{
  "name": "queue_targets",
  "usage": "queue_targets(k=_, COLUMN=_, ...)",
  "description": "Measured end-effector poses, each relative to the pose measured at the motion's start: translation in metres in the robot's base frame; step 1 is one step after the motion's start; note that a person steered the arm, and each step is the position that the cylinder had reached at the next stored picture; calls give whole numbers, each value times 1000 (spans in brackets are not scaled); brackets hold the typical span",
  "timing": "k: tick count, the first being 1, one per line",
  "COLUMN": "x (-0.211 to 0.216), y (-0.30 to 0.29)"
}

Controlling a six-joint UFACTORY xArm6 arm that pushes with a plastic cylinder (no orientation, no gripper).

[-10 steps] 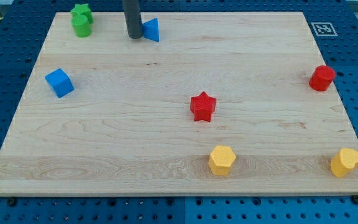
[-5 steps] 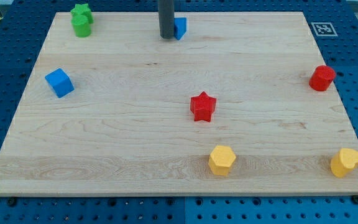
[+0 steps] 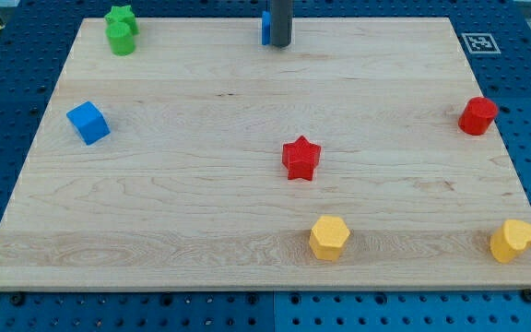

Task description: Push the blue triangle to top center

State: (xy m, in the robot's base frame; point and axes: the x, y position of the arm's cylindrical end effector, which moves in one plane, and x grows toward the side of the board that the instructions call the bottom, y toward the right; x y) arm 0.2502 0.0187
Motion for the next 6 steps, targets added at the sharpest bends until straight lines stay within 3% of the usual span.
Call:
queue_targets(k=1, x=14, y=0)
queue_targets(k=5, x=-11, y=-13)
queue_targets(k=6, x=16, y=-13)
